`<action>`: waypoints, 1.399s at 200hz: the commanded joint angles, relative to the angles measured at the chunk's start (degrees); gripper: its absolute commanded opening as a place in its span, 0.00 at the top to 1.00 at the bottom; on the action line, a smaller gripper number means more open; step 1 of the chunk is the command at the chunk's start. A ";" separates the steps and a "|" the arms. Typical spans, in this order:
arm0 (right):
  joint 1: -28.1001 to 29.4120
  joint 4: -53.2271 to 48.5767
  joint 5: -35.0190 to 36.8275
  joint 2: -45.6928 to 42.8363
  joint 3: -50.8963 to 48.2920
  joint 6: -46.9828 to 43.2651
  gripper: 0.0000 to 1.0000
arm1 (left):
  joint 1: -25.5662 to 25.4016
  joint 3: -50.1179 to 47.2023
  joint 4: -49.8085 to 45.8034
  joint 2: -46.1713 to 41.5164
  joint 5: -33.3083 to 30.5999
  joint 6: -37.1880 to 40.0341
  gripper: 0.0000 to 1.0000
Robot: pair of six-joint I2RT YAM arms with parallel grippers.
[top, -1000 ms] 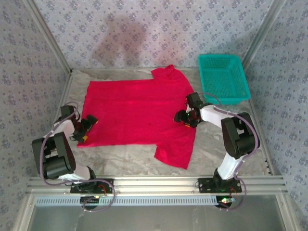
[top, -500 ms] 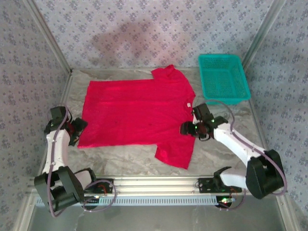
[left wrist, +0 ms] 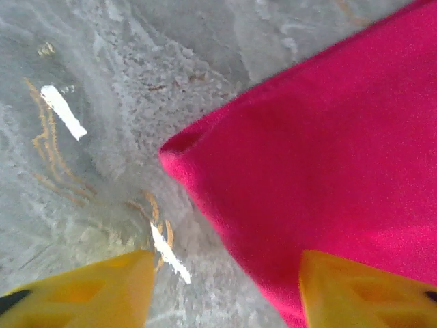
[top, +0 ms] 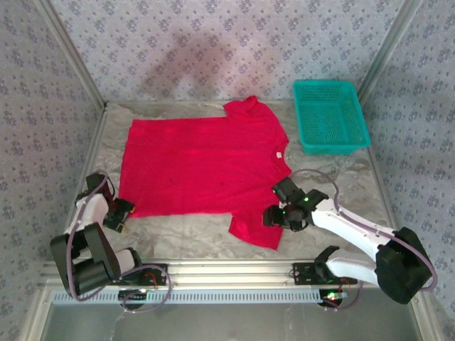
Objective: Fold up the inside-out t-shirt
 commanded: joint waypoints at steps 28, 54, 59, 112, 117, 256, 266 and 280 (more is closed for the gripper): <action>5.45 -6.01 2.01 -0.50 -2.04 4.34 0.38 | 0.39 0.11 5.50 3.15 0.38 1.97 0.97; 8.77 -7.99 1.82 -1.49 -2.80 5.94 0.43 | 0.34 0.21 4.90 0.58 0.32 1.58 1.00; 9.34 -7.89 1.59 -1.70 -3.08 6.26 0.44 | 0.39 0.13 4.91 0.24 0.42 1.43 1.00; 11.20 -2.06 -3.10 0.35 -6.65 8.01 0.47 | 0.39 0.21 4.37 -0.02 1.38 1.63 1.00; 11.22 -1.20 -3.59 0.90 -7.08 8.09 0.47 | 0.39 0.23 4.21 -0.11 1.46 1.72 1.00; -10.57 -5.57 10.42 5.49 43.44 -13.51 1.00 | 0.39 37.11 -10.54 -16.40 8.88 -1.84 1.00; -11.38 -5.87 10.14 5.91 49.75 -15.66 1.00 | 0.39 42.62 -10.11 -15.58 10.21 -2.82 1.00; -12.37 -7.18 9.06 6.88 58.54 -17.81 1.00 | 0.37 50.06 -9.07 -14.42 12.37 -3.92 1.00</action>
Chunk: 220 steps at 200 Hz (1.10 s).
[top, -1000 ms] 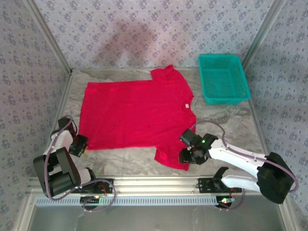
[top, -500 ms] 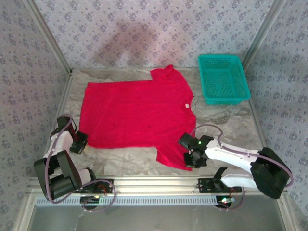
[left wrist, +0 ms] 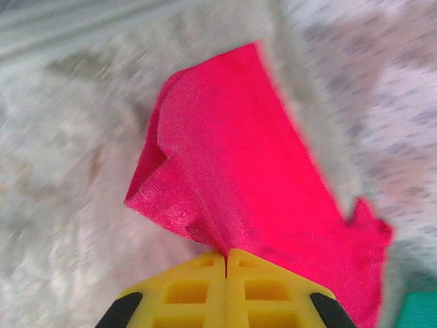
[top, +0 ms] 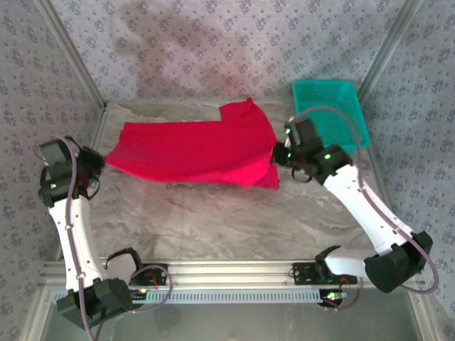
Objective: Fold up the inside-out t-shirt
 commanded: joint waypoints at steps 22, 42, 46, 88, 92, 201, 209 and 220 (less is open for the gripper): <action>-2.21 -4.03 -0.39 1.24 25.25 -9.74 1.00 | -0.09 21.58 1.35 3.23 7.37 -3.86 1.00; -2.70 -5.58 0.82 0.92 35.22 -11.64 1.00 | -0.09 32.79 -0.29 6.01 8.38 -3.86 1.00; -2.72 -5.82 1.29 0.79 36.92 -11.91 1.00 | -0.09 34.98 -0.75 6.61 8.59 -3.84 1.00; -3.05 -1.57 6.88 -2.80 46.24 -15.39 1.00 | -0.09 56.47 -3.88 11.83 8.81 -3.90 1.00; -2.99 -1.54 7.48 -2.67 47.48 -15.94 1.00 | -0.10 58.04 -3.87 12.14 8.91 -3.86 1.00; -6.23 4.11 19.07 10.90 55.39 -25.47 1.00 | -0.16 49.83 1.71 15.75 9.42 -2.58 1.00; -7.53 4.80 17.43 11.32 51.41 -23.32 1.00 | -0.31 43.86 4.36 14.81 9.60 -2.62 1.00; -9.38 6.95 14.84 11.80 45.06 -20.21 1.00 | -0.95 34.65 8.42 13.86 9.65 -2.61 1.00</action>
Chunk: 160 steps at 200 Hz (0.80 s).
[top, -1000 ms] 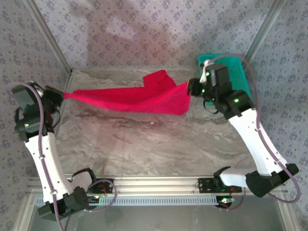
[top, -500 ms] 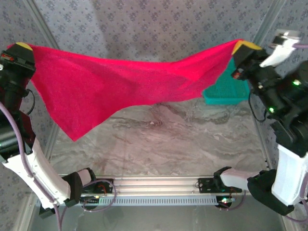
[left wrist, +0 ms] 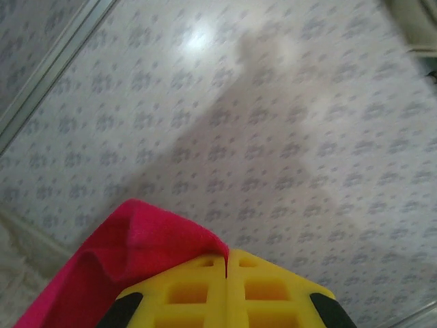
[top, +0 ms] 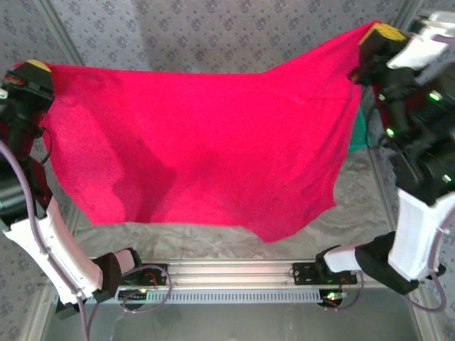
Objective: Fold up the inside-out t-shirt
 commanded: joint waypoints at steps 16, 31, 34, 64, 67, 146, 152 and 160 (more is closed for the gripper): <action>-5.79 6.16 -5.09 4.52 -17.66 9.17 1.00 | -2.66 -24.58 12.23 0.17 0.05 1.70 1.00; -7.16 8.89 -6.60 8.08 -23.17 12.64 1.00 | -4.67 -33.07 15.94 2.42 -1.60 3.34 1.00; -7.36 9.23 -6.92 8.92 -24.04 13.16 1.00 | -5.07 -34.56 16.83 3.06 -1.96 3.65 1.00; -8.54 12.51 -7.94 20.78 -27.68 16.62 1.00 | -6.93 -44.83 25.10 13.38 -6.97 6.06 1.00; -8.57 12.58 -8.11 22.24 -27.60 16.92 1.00 | -7.04 -45.14 25.61 14.81 -7.54 6.30 1.00; -8.62 -2.50 -14.68 64.74 9.76 21.46 0.60 | -9.48 -18.30 17.76 57.90 -10.92 11.17 0.46; -8.66 -3.30 -15.38 66.42 12.93 21.82 0.46 | -9.50 -15.95 16.41 59.24 -11.21 11.35 0.40; -8.88 -4.14 -16.25 67.43 15.65 22.87 0.34 | -9.50 -13.55 14.82 60.05 -11.67 11.45 0.34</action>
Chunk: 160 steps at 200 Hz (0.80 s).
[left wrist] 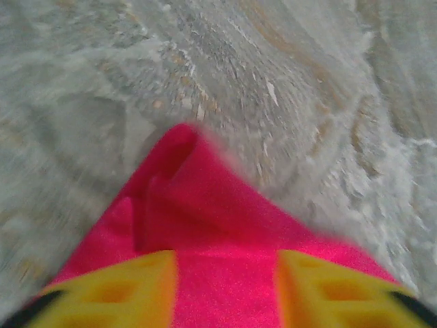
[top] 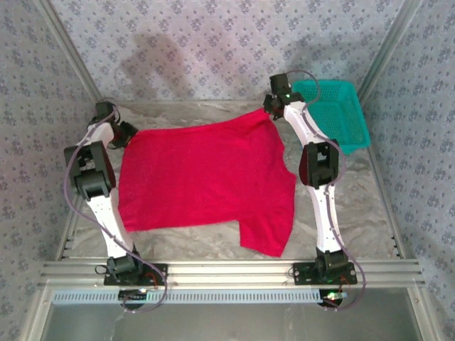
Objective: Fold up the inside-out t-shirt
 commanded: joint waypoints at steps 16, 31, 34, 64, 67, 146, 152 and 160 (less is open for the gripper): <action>-1.04 -5.78 -4.39 0.98 10.58 5.38 0.25 | -0.10 9.82 -8.20 0.20 -4.21 2.10 0.27; -1.04 -5.16 -3.77 -2.69 6.77 6.44 0.24 | -0.23 7.53 -9.24 -4.37 -7.01 1.47 0.26; -1.07 -4.89 -3.70 -3.60 5.75 6.65 0.24 | -0.27 6.64 -9.35 -5.55 -7.54 1.31 0.26; -0.15 -3.43 -7.05 -12.20 -6.25 7.62 0.25 | -2.89 -10.08 -3.45 -19.75 -4.72 -1.00 0.25; 0.09 -3.55 -7.85 -13.08 -7.63 7.70 0.26 | -3.39 -12.21 -2.42 -21.09 -3.57 -1.29 0.25; 4.62 13.81 -16.94 -34.49 -61.22 11.56 0.27 | -12.74 -41.76 10.41 -30.41 6.71 -5.34 0.25; 4.54 14.84 -16.79 -35.49 -64.65 12.16 0.27 | -12.73 -42.81 10.45 -30.49 6.58 -5.32 0.25; 4.34 16.01 -15.95 -37.11 -69.03 12.98 0.27 | -12.69 -44.33 10.50 -30.79 6.53 -5.23 0.25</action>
